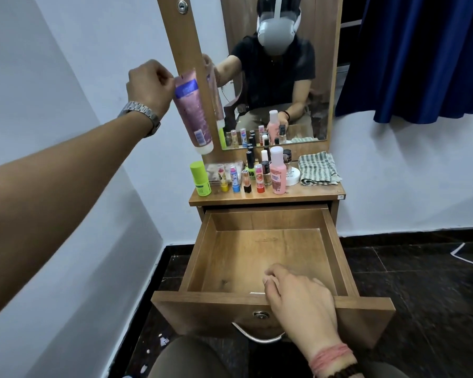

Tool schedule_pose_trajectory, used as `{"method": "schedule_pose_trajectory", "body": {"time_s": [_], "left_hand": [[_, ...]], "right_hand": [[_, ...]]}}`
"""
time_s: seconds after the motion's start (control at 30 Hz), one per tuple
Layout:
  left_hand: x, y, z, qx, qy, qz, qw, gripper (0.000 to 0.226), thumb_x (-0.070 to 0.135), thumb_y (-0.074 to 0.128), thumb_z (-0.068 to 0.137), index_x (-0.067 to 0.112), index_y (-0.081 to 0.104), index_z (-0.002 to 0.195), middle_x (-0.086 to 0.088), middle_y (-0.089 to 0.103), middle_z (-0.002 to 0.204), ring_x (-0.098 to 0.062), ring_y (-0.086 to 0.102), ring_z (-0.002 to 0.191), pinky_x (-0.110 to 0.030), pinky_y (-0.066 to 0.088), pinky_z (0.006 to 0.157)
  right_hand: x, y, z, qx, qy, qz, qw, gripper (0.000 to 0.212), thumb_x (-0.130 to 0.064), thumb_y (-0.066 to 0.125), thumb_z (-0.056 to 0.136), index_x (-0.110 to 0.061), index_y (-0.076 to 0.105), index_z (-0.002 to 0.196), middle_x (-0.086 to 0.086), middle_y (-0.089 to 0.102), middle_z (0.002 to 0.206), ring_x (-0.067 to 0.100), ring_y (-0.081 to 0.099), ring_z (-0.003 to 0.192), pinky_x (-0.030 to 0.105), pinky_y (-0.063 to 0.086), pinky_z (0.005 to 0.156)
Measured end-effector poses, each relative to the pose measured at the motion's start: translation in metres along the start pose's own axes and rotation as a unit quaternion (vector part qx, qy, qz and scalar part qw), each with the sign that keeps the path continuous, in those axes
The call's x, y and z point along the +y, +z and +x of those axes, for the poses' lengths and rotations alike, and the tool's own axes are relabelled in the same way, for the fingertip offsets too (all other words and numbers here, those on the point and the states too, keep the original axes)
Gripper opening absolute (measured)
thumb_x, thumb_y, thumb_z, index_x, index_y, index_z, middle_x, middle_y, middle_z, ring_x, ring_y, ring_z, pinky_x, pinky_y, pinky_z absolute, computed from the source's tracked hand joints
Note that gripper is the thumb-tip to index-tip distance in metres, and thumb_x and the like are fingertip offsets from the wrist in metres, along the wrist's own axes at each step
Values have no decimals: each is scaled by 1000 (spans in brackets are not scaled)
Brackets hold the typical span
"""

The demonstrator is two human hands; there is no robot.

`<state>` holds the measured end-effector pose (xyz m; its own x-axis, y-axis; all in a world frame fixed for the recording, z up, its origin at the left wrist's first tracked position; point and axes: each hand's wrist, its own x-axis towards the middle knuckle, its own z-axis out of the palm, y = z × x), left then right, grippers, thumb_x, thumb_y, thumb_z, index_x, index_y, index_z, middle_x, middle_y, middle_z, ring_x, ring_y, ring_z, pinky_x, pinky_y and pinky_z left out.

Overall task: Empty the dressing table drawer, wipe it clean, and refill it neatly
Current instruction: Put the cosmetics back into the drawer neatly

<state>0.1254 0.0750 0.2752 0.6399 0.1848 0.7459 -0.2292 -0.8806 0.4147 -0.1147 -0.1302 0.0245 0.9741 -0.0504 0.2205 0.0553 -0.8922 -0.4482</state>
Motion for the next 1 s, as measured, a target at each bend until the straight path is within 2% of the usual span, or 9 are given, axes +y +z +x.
{"method": "schedule_pose_trajectory", "body": {"time_s": [0.1,0.23,0.43,0.5,0.63,0.73,0.83,0.9,1.0], "left_hand": [[19,-34,-14,-2,90,-30,995,19,23,53,84,13,67,93,-1,71,94,-16,66,83,-27,52,76],[47,-68,-65,-45,191,-64,978,14,18,57,84,11,68,90,2,70,89,-11,65,74,-16,49,70],[71,-82,-157,-197,157,-166,953,1,15,66,85,15,66,85,5,69,82,-5,65,66,-15,51,62],[75,-80,-175,-246,117,-204,940,3,16,68,85,13,67,84,6,68,79,-6,65,66,-19,52,62],[78,-73,-188,-309,114,-235,915,6,18,68,86,13,67,84,5,68,80,-8,66,69,-26,57,65],[70,-64,-167,-339,95,-266,897,13,27,60,92,18,67,86,4,70,79,-9,69,66,-25,57,62],[47,-42,-120,-318,57,-220,920,11,34,59,92,28,67,86,9,70,83,-6,66,74,-27,55,68],[29,-16,-86,-326,37,-150,933,11,32,60,91,25,68,92,5,69,92,-9,61,81,-32,53,73],[7,29,-50,-364,31,4,931,21,35,61,89,19,68,99,0,64,95,-15,55,83,-26,44,69]], "right_hand": [[-3,-9,1,10,11,142,990,39,-42,46,94,-46,37,132,-26,50,125,0,48,118,23,38,93],[-18,-23,0,79,-10,310,947,70,-44,60,86,-58,16,138,-31,32,129,-11,29,123,22,29,98],[-33,-33,-5,177,-6,335,925,111,-49,78,68,-55,-2,145,-18,26,152,5,31,136,41,36,107],[-31,-32,-4,186,-4,340,922,108,-43,79,69,-54,3,145,-17,28,152,8,36,135,34,42,102],[-18,-25,1,177,5,386,905,93,-20,79,73,-48,22,141,-15,45,135,5,53,118,2,45,76],[-12,-25,4,197,16,420,886,90,-16,78,73,-51,26,138,-25,47,123,-7,54,107,-1,44,70],[-7,-27,5,196,38,442,875,90,-21,78,73,-59,23,134,-38,43,116,-15,49,105,-2,43,64],[-2,-25,8,186,54,455,869,90,-23,79,74,-61,22,132,-41,42,116,-15,49,106,-1,43,61],[5,-23,15,171,78,466,865,91,-22,79,75,-60,20,134,-41,40,118,-8,51,107,5,44,62]]}}
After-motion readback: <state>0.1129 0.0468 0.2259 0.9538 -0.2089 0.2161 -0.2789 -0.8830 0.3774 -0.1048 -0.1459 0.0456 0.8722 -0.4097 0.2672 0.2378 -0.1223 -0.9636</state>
